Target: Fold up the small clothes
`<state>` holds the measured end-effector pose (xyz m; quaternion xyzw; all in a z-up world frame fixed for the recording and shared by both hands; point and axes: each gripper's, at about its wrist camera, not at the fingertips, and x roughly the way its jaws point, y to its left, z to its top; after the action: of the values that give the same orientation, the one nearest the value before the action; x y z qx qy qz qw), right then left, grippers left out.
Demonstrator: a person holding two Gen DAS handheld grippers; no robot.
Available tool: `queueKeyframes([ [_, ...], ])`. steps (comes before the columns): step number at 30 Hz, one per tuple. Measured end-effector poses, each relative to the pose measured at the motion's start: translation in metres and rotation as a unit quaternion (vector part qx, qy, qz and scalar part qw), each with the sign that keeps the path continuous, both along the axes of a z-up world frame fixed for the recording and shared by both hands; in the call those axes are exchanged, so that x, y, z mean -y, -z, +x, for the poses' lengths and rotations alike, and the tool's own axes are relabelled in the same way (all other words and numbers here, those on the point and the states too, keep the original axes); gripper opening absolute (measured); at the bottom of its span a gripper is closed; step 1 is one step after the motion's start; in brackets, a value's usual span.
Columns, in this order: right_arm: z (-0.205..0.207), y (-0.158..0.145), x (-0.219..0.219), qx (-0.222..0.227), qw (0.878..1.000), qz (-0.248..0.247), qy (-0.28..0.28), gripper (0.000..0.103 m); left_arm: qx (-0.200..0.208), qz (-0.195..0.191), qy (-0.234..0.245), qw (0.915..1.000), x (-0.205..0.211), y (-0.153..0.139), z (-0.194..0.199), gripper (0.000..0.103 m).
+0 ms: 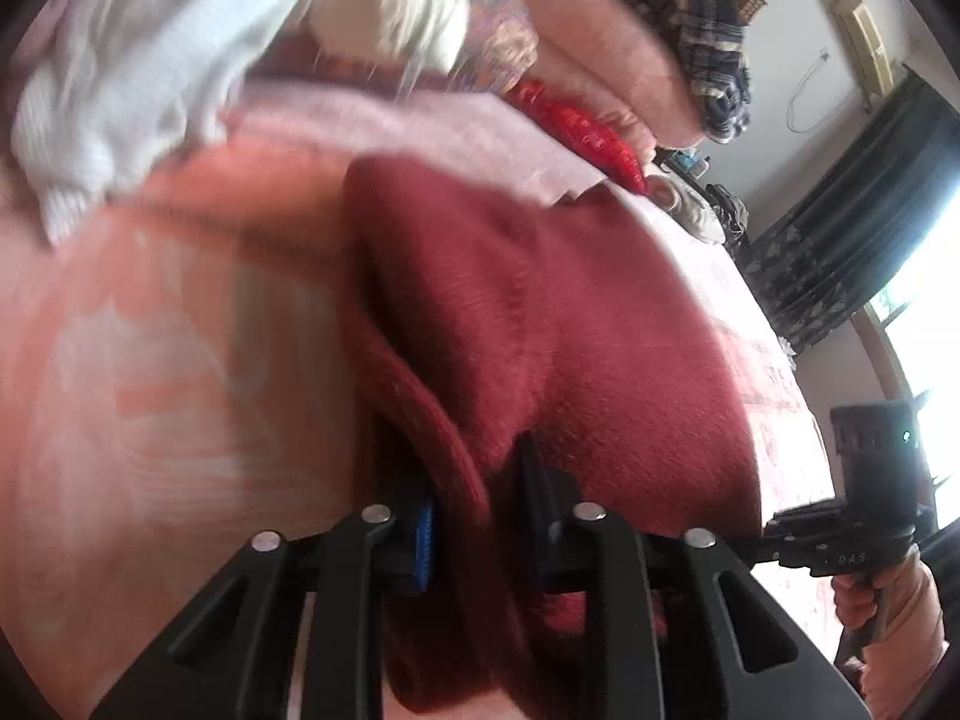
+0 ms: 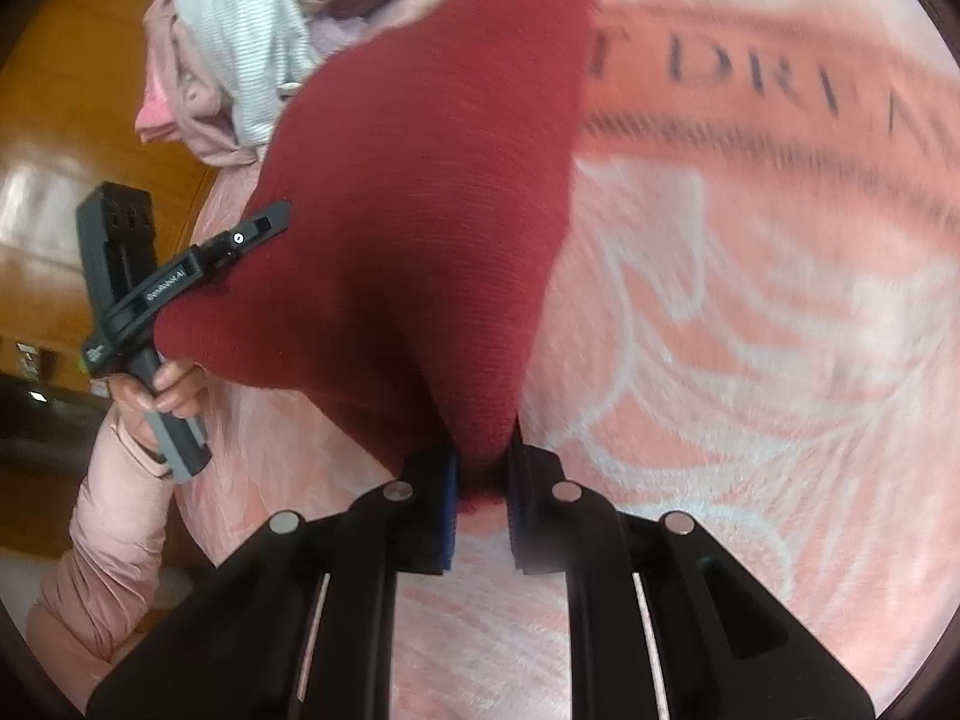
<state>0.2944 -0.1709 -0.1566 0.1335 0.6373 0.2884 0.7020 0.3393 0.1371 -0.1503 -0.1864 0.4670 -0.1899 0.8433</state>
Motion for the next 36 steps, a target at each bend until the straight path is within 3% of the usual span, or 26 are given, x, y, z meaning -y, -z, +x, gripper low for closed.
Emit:
queueKeyframes([
  [2,0.001,-0.002,-0.003,0.006,1.000,-0.004,-0.009,0.019,-0.002,-0.008,-0.006,0.9999,-0.003,-0.002,-0.002,0.028],
  [3,0.002,-0.006,-0.006,0.008,1.000,-0.002,-0.014,0.028,-0.002,-0.003,-0.006,1.0000,-0.003,-0.005,-0.003,0.031],
  [6,0.005,-0.023,-0.011,0.035,0.999,0.003,-0.031,0.054,0.005,0.008,-0.012,0.9999,-0.006,-0.017,-0.008,0.057],
  [8,0.014,-0.034,-0.009,0.049,0.999,0.005,-0.019,0.054,0.008,0.001,-0.014,0.9999,-0.007,-0.026,-0.004,0.061],
  [11,0.034,-0.044,0.000,0.049,0.999,0.011,0.011,0.065,0.009,0.014,-0.032,0.9993,-0.007,-0.038,0.014,0.069],
  [15,0.079,-0.040,-0.005,0.047,0.998,-0.035,0.033,0.075,-0.016,0.015,-0.046,0.9987,-0.007,-0.035,0.056,0.072],
  [17,0.104,-0.035,-0.011,0.049,0.996,-0.047,0.050,0.080,-0.035,0.016,-0.056,0.9977,-0.008,-0.025,0.073,0.068],
  [18,0.113,-0.033,-0.014,0.051,0.996,-0.052,0.054,0.080,-0.040,0.012,-0.060,0.9973,-0.007,-0.021,0.078,0.054],
  [19,0.121,-0.030,-0.019,0.051,0.996,-0.052,0.055,0.078,-0.044,0.005,-0.061,0.9972,-0.006,-0.018,0.082,0.047],
  [21,0.135,-0.024,-0.030,0.038,0.997,-0.034,0.052,0.049,-0.040,0.018,-0.062,0.9971,0.001,-0.020,0.089,0.033],
  [23,0.137,-0.026,-0.030,0.048,0.997,-0.041,0.051,0.046,-0.011,0.048,-0.045,0.9978,0.014,-0.033,0.093,0.020],
  [26,0.132,-0.027,-0.032,0.070,0.995,-0.053,0.047,0.046,0.043,0.056,-0.019,0.9973,0.025,-0.053,0.097,0.015],
  [28,0.134,-0.023,-0.027,0.056,0.996,-0.036,0.062,0.046,0.022,0.102,-0.031,0.9940,0.025,-0.044,0.106,0.015],
  [29,0.136,-0.022,-0.025,0.049,0.996,-0.029,0.065,0.048,-0.011,0.120,-0.036,0.9920,0.021,-0.030,0.111,0.015],
  [30,0.134,-0.023,-0.023,0.046,0.997,-0.027,0.064,0.051,-0.019,0.122,-0.034,0.9917,0.019,-0.026,0.110,0.016],
  [33,0.125,-0.032,-0.021,0.049,0.996,-0.034,0.060,0.057,-0.009,0.124,-0.020,0.9921,0.014,-0.033,0.093,0.026],
  [36,0.102,-0.043,-0.021,0.055,0.997,-0.046,0.039,0.066,-0.006,0.137,-0.014,0.9905,0.008,-0.049,0.064,0.068],
])
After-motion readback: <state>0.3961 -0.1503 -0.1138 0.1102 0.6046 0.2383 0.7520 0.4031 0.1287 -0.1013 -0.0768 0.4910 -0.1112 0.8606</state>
